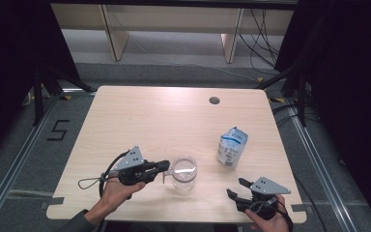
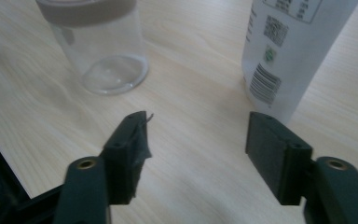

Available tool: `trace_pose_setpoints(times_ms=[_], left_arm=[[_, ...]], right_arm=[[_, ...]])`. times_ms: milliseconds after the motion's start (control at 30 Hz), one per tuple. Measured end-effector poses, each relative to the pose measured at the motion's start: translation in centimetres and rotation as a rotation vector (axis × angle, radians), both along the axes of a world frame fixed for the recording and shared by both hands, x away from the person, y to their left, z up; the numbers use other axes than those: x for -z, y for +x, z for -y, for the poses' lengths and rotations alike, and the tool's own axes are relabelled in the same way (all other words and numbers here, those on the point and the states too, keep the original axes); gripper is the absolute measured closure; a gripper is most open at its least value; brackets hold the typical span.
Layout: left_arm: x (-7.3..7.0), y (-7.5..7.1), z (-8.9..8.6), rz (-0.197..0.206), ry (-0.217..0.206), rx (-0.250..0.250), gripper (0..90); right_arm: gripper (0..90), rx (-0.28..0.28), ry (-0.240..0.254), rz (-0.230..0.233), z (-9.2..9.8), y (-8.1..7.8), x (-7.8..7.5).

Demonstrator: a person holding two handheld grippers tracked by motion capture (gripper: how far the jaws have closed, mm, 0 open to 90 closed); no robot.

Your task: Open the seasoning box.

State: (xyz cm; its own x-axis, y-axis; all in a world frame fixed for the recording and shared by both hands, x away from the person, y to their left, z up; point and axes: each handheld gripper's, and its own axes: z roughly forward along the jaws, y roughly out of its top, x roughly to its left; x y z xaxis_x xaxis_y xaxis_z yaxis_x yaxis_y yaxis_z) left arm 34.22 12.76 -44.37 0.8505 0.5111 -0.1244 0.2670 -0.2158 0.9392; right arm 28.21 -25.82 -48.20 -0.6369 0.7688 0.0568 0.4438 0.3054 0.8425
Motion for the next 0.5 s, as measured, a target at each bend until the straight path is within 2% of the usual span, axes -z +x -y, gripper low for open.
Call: trace_pose_setpoints(times_ms=[33,67,100,167,200,267,300,333,367,400,433,500], left_arm=[[0.1,0.1,0.1,0.000,-0.009,-0.001,85.6],[0.2,0.0,0.1,-0.004,-0.001,-0.011,85.6],[0.3,0.1,0.1,-0.004,-0.001,-0.013,85.9],[0.5,0.1,0.2,-0.011,0.012,-0.015,85.8],[0.7,0.2,0.2,-0.011,0.008,-0.011,85.8],[0.8,0.1,0.3,-0.014,0.016,-0.014,85.8],[0.8,0.1,0.3,-0.014,0.016,-0.012,85.7],[0.8,0.1,0.3,-0.014,0.017,-0.012,85.6],[0.8,0.0,0.2,-0.013,0.021,-0.012,85.6],[0.8,0.0,0.2,-0.011,0.025,-0.011,85.6],[0.8,0.0,0.2,-0.011,0.024,-0.014,85.6],[0.8,0.0,0.1,-0.011,0.025,-0.016,85.8]], right_arm=[[44.5,0.006,0.010,-0.009,-0.1,-0.1,-0.1],[46.1,-0.013,-0.003,0.020,0.0,0.2,-0.1],[47.0,-0.006,0.009,0.025,-0.2,0.1,-0.1],[48.3,-0.028,-0.006,0.059,-0.2,0.3,-0.2],[49.3,-0.009,0.014,0.010,-0.5,-0.1,-0.3],[50.9,-0.014,0.002,0.031,-0.5,0.0,-0.3],[52.8,-0.033,-0.008,0.067,-0.4,0.2,-0.3],[53.7,-0.028,-0.004,0.064,-0.5,0.2,-0.4],[55.5,-0.024,0.010,0.037,-0.8,0.0,-0.5],[57.7,-0.042,-0.004,0.080,-0.8,0.2,-0.6],[59.2,-0.053,0.001,0.065,-1.1,0.1,-0.6],[62.6,-0.070,0.000,0.086,-1.5,0.3,-0.7]])
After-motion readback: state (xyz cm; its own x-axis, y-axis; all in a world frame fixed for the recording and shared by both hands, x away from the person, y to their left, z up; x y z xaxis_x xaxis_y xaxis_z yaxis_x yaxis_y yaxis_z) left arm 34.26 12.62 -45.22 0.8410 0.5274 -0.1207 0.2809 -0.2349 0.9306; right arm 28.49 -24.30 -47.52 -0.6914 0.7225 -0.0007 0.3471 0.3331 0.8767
